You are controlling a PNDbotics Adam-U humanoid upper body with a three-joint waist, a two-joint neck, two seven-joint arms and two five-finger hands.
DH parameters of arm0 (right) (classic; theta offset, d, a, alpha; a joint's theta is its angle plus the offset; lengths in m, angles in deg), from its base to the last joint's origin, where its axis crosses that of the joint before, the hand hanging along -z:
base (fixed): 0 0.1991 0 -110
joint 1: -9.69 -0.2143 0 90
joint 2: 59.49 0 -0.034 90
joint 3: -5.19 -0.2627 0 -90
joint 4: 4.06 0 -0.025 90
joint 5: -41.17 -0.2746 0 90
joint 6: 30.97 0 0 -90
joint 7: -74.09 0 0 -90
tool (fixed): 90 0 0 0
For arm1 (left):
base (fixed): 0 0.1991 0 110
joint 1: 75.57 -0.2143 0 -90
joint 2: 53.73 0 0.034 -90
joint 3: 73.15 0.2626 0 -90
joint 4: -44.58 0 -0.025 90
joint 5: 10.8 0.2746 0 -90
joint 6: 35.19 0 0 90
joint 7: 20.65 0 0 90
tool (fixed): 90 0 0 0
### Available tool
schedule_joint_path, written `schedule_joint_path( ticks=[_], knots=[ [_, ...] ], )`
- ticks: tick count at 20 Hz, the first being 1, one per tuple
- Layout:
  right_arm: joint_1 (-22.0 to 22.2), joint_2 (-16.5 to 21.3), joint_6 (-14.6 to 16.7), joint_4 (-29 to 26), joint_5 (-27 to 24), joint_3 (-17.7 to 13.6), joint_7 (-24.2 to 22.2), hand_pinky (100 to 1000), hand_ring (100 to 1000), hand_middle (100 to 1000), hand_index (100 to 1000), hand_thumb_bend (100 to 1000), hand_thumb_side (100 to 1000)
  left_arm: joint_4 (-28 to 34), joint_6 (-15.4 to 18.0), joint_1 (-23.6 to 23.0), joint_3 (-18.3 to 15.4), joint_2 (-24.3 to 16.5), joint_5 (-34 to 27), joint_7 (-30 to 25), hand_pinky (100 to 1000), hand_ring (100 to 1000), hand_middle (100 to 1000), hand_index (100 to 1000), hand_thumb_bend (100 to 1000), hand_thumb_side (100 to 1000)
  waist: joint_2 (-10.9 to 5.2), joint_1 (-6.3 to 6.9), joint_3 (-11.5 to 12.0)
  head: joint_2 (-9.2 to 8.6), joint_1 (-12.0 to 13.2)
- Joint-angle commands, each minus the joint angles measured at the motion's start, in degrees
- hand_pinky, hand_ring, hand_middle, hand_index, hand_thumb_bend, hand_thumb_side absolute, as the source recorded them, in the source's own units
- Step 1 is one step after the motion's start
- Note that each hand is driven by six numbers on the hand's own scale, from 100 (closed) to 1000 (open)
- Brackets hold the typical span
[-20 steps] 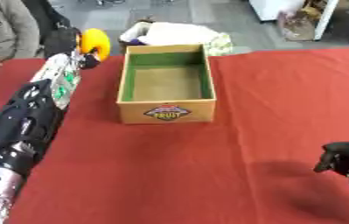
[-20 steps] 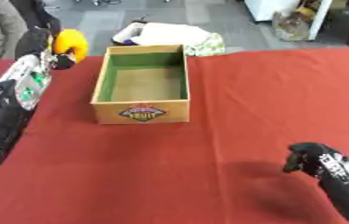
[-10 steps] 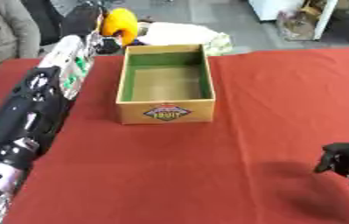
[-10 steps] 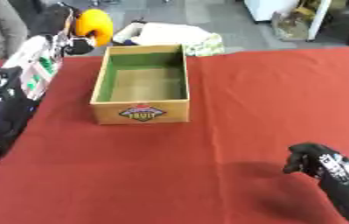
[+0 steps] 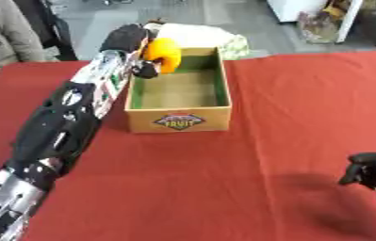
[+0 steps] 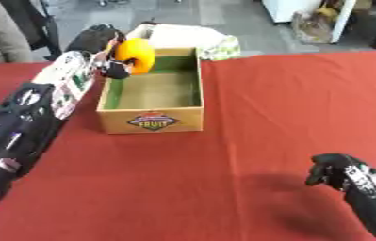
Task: Pick up objects on the table and place them in the box.
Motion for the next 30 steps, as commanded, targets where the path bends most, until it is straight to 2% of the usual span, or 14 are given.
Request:
schedule_joint_path(
  ticks=[1,4,5,8,9,10,11,13,16,19,23,25,27,30],
  knots=[
    [-0.7,0.4,0.1,-0.6,0.2,-0.1,-0.2,607,559,538,710,100,744,-0.5,0.7,0.7,0.3,-0.4,0.6,-3.4,614,505,478,406,100,246,-0.72,-0.24,0.0,-0.47,-0.2],
    [-0.7,0.4,0.1,-0.5,0.2,-0.1,-0.2,607,559,537,710,100,743,-1.4,1.2,0.5,0.5,-0.3,1.5,-8.6,647,548,536,515,100,252,-0.74,-0.28,0.0,-0.4,-0.2],
    [-0.7,0.4,0.1,-0.5,0.2,-0.2,-0.2,607,559,537,710,100,743,-1.7,1.1,0.4,0.4,-0.3,2.0,-10.7,669,583,575,611,100,257,-0.74,-0.28,0.0,-0.43,-0.2],
    [-0.7,0.4,0.1,-0.5,0.2,-0.2,-0.2,607,559,537,710,100,744,-2.3,0.8,0.4,-0.1,-0.4,3.4,-17.3,695,627,630,708,107,262,-0.76,-0.23,0.0,-0.48,-0.3],
    [-0.7,0.4,0.1,-0.5,0.2,-0.2,-0.2,607,559,537,710,100,745,-2.2,0.7,0.4,-0.2,-0.5,3.9,-19.3,708,656,674,756,258,279,-0.77,-0.2,0.0,-0.51,-0.3],
    [-0.7,0.4,0.1,-0.5,0.3,-0.2,-0.2,607,559,537,710,100,744,-2.0,0.8,0.4,-0.4,-0.6,4.3,-21.0,720,678,701,783,352,291,-0.78,-0.18,0.0,-0.52,-0.3],
    [-0.7,0.4,0.1,-0.5,0.3,-0.2,-0.2,607,559,537,710,100,744,-1.6,0.8,0.3,-0.5,-0.7,4.9,-22.4,737,705,735,820,433,409,-0.8,-0.17,0.0,-0.53,-0.4],
    [-0.7,0.4,0.1,-0.5,0.3,-0.2,-0.1,607,559,537,710,100,744,-0.3,1.0,0.2,-0.9,-1.0,6.1,-24.0,761,741,771,864,518,558,-0.81,-0.16,0.0,-0.57,-0.4],
    [-0.7,0.3,0.0,-0.5,0.3,-0.2,-0.1,607,559,537,710,100,744,2.0,0.8,0.1,-1.8,-1.4,6.8,-24.3,799,789,814,891,582,703,-0.82,-0.14,0.0,-0.58,-0.4],
    [-0.7,0.3,0.0,-0.5,0.3,-0.2,-0.1,607,559,537,710,100,745,4.5,-0.3,-0.2,-2.9,-1.9,6.1,-22.9,836,827,840,898,570,741,-0.83,-0.11,0.0,-0.6,-0.4],
    [-0.6,0.3,0.0,-0.5,0.4,-0.3,-0.1,607,559,537,710,100,746,8.4,-2.5,-0.6,-4.6,-3.2,4.6,-19.3,855,846,850,901,495,705,-0.85,-0.05,0.0,-0.6,-0.5],
    [-0.6,0.4,0.0,-0.4,0.4,-0.4,0.0,607,558,537,710,100,746,10.6,-4.1,-1.0,-5.7,-3.9,3.7,-15.7,847,839,841,896,414,660,-0.88,-0.04,0.1,-0.59,-0.6],
    [-0.5,0.3,0.0,-0.4,0.4,-0.4,0.0,607,558,537,710,100,746,12.9,-6.3,-1.5,-7.0,-4.5,2.3,-10.0,813,807,808,869,140,585,-0.91,-0.04,0.3,-0.56,-0.7],
    [-0.5,0.3,-0.1,-0.4,0.4,-0.5,0.0,607,558,537,710,100,743,16.0,-11.6,-2.9,-9.0,-4.9,-3.7,2.3,766,769,771,849,100,572,-0.96,-0.14,0.6,-0.54,-0.9]
  ],
)
